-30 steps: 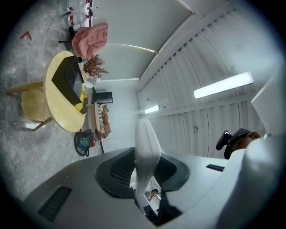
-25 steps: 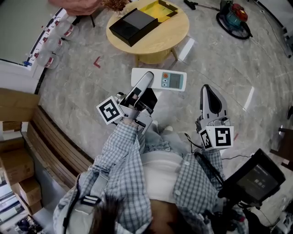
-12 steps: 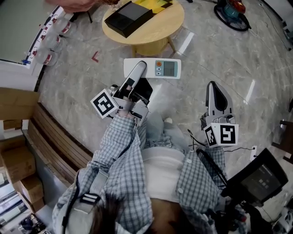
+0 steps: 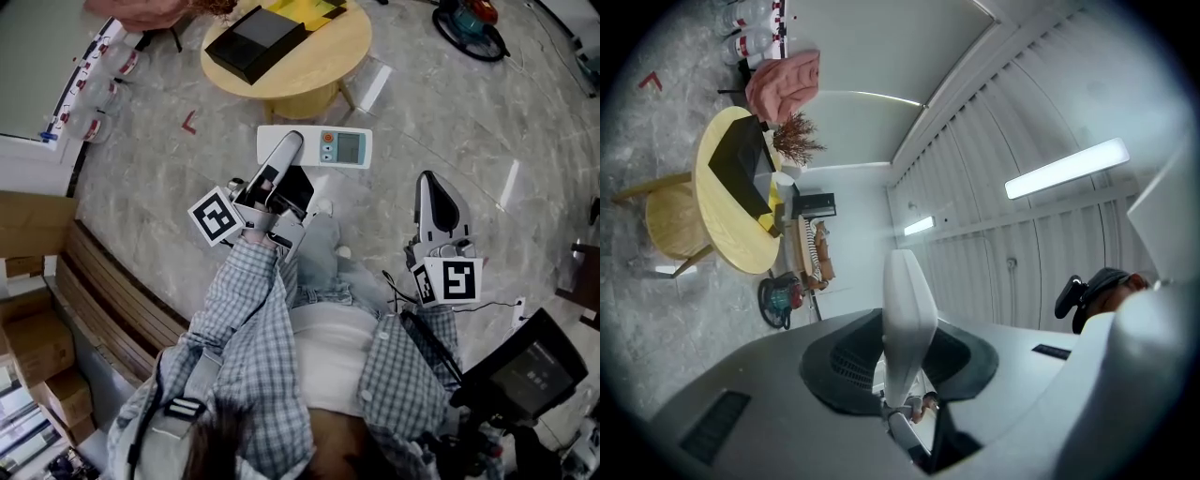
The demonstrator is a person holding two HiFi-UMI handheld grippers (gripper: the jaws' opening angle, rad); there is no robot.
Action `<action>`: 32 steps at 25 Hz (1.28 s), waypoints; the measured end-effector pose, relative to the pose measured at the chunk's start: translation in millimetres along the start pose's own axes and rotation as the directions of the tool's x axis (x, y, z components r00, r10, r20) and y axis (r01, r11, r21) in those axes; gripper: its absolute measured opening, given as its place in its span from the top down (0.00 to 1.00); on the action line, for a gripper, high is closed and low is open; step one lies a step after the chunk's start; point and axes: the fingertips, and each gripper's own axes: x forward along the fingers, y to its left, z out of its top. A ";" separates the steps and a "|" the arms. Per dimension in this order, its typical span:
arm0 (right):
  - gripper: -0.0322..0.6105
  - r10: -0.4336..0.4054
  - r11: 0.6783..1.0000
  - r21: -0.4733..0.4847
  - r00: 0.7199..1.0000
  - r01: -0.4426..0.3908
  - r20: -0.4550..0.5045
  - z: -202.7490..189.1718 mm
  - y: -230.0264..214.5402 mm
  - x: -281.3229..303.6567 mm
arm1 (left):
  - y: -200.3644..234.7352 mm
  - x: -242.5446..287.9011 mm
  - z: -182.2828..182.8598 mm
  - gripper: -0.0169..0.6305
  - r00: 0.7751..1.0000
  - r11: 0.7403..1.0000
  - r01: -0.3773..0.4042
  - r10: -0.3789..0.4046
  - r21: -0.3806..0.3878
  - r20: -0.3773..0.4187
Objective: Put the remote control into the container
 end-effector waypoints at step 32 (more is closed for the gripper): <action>0.94 -0.062 0.988 -0.146 0.998 0.059 -0.018 24.2 -44.2 235.8 | 112.4 134.7 174.0 0.82 1.000 0.997 0.016 -0.015 -0.074 0.015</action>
